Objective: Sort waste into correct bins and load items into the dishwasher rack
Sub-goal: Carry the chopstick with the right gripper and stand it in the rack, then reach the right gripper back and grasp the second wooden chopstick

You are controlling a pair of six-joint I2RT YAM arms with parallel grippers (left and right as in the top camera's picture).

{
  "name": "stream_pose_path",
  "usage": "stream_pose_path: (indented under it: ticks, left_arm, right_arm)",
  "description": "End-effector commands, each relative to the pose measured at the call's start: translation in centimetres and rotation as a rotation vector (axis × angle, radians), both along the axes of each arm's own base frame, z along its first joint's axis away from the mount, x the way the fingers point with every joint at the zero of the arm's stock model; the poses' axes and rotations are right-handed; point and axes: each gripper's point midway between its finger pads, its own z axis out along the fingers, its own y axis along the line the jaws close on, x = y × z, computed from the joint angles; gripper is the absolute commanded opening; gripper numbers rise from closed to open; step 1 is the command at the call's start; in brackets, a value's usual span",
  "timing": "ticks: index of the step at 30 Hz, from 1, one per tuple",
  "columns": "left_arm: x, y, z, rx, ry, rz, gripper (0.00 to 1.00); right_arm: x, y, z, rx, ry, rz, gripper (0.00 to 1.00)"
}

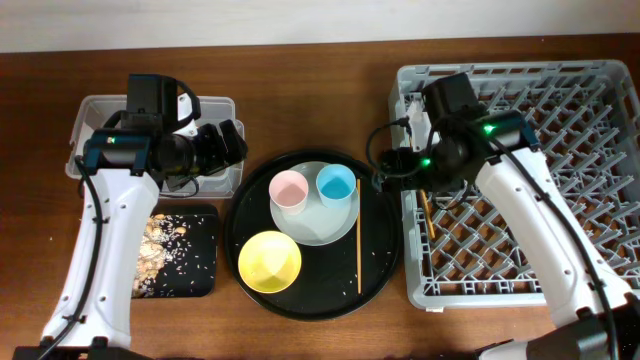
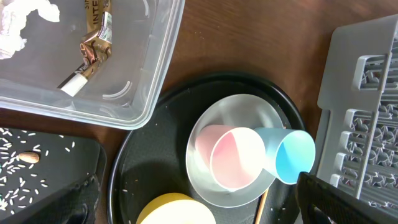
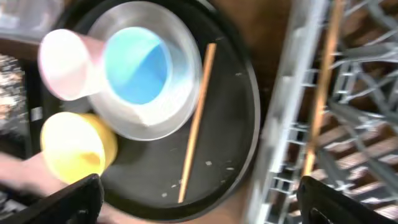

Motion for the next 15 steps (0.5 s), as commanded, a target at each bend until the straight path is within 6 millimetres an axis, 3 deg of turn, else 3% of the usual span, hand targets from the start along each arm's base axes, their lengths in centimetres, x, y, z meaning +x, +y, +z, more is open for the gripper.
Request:
stream_pose_path:
  ticks: [1,2,3,4,6,8,10,11,12,15]
  left_arm:
    - [0.1,0.2,0.5,0.012,-0.019,-0.008,0.99]
    - [0.1,0.2,0.5,0.012,-0.019,-0.008,0.99]
    - [0.1,0.2,0.5,0.012,-0.019,-0.008,0.99]
    - [0.1,0.2,0.5,0.012,-0.019,-0.008,0.99]
    - [0.1,0.2,0.5,0.012,-0.019,-0.008,0.99]
    - [0.1,0.2,0.5,0.012,-0.019,-0.008,0.99]
    - [0.1,0.2,0.5,0.012,-0.019,-0.008,0.99]
    - [0.1,0.2,0.5,0.012,-0.019,-0.008,1.00]
    - [0.1,0.2,0.5,0.012,-0.019,-0.008,0.99]
    - [0.1,0.2,0.5,0.012,-0.019,-0.008,0.99]
  right_arm:
    - [-1.0,1.0,-0.6,0.067,0.089,-0.019,0.98]
    - [-1.6,1.0,-0.8,0.062,0.117,-0.020,0.91]
    - [-2.1,1.3,-0.9,0.060,0.141,-0.029,0.56]
    - [-2.5,1.8,-1.0,0.057,0.152,-0.032,0.43]
    - [-3.9,3.6,-2.1,0.030,0.191,-0.036,0.44]
    - [-4.9,4.2,-5.1,-0.077,0.195,-0.097,0.43]
    - [-6.2,5.9,-8.8,-0.099,0.188,-0.115,0.30]
    - [-6.4,6.1,-9.9,-0.113,0.167,-0.117,0.15]
    - [-6.3,6.0,-11.4,-0.147,0.122,-0.109,0.11]
    - [-6.1,5.6,-13.9,-0.165,0.063,-0.111,0.17]
